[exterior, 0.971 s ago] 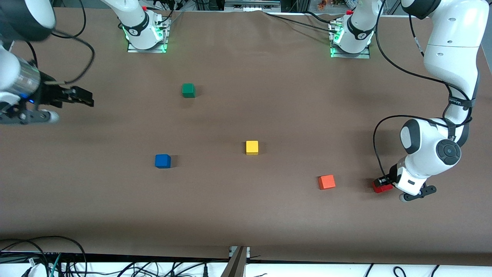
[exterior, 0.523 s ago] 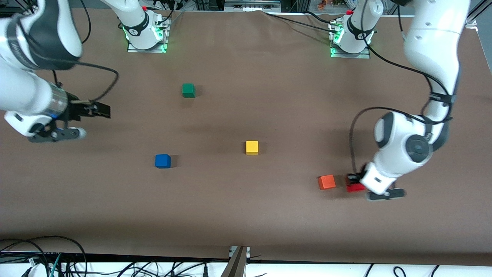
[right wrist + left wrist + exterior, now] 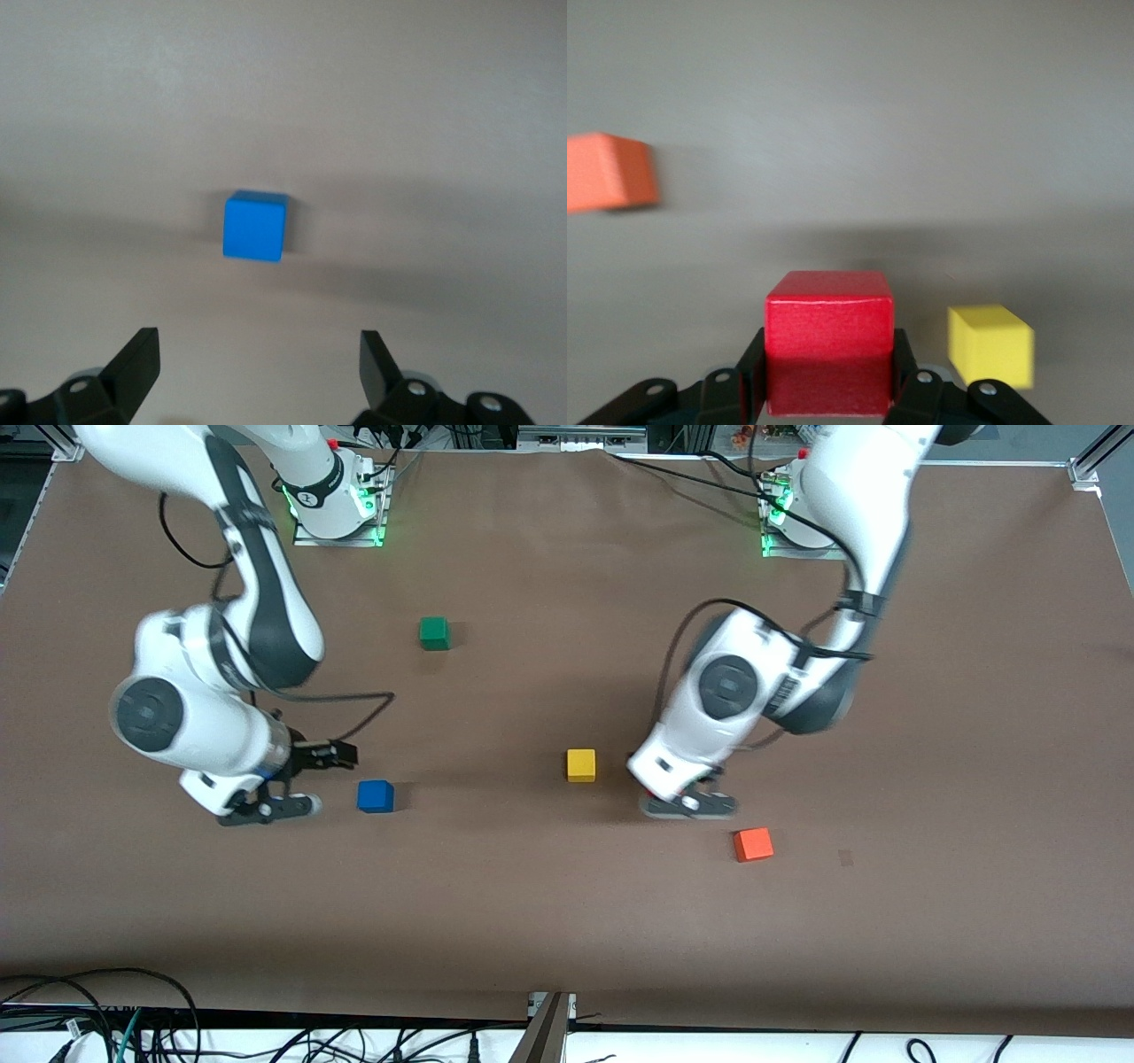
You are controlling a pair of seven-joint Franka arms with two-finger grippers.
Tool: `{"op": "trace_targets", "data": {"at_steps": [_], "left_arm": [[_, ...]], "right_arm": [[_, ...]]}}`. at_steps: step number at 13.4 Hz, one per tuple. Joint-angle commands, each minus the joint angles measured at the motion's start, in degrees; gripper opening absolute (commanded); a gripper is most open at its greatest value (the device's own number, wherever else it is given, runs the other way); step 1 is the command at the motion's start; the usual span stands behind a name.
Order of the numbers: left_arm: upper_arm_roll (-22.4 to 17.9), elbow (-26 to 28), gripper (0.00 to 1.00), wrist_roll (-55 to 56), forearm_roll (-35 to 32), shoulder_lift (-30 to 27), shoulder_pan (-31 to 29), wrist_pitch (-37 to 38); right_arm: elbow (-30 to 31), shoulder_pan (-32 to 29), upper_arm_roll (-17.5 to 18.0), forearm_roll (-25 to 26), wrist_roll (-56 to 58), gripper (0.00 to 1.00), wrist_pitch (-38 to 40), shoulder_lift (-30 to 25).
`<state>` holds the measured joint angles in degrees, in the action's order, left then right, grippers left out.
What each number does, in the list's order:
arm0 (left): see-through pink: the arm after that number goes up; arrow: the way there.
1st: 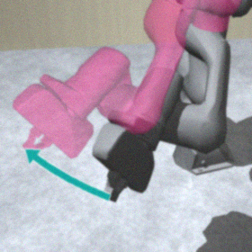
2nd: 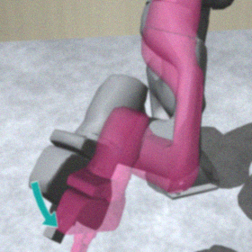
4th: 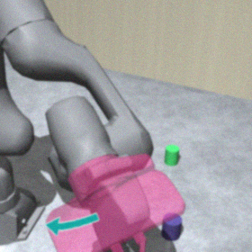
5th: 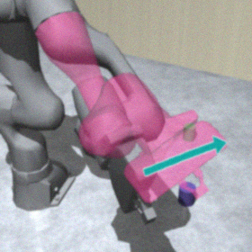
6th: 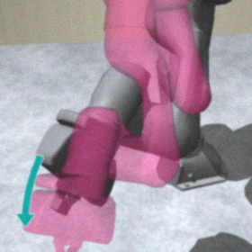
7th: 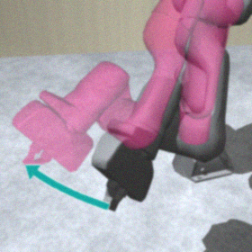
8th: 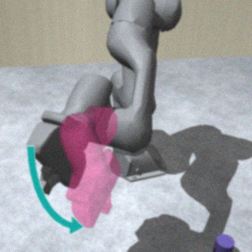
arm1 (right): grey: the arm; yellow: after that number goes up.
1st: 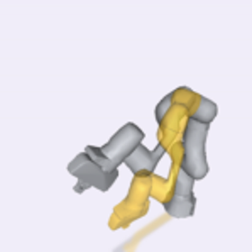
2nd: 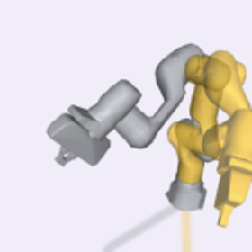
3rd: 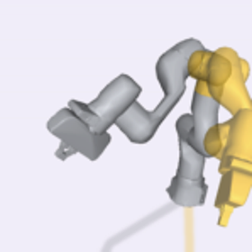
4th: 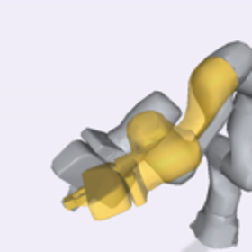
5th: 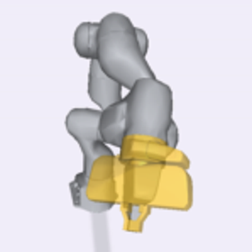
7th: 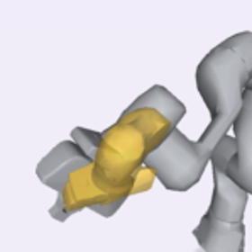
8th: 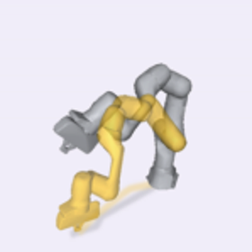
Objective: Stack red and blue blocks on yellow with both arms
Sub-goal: 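Carry the red cube toward the yellow cube while the right gripper reaches the blue cube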
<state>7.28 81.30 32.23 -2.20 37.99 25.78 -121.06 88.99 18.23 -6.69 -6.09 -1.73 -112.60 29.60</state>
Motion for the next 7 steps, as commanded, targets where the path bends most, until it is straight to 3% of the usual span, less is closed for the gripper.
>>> {"op": "trace_targets", "data": {"at_steps": [1, 4, 7], "left_arm": [[-1.3, -4.82, 0.0, 2.57, -0.53, 3.75, 4.79, 0.74], [-1.3, -7.64, 0.02, 3.1, -0.44, 6.22, 6.73, 0.74], [-2.18, -7.73, 0.02, 6.69, -0.62, 7.8, 9.99, 0.56]], "right_arm": [[0.22, 0.4, -0.17, -3.12, -1.17, 0.99, -5.24, 3.43], [0.31, 1.1, -0.26, -5.33, -1.79, 0.98, -10.25, 8.0], [2.49, 1.02, -0.26, -5.33, -1.7, 0.98, -13.33, 9.16]]}}
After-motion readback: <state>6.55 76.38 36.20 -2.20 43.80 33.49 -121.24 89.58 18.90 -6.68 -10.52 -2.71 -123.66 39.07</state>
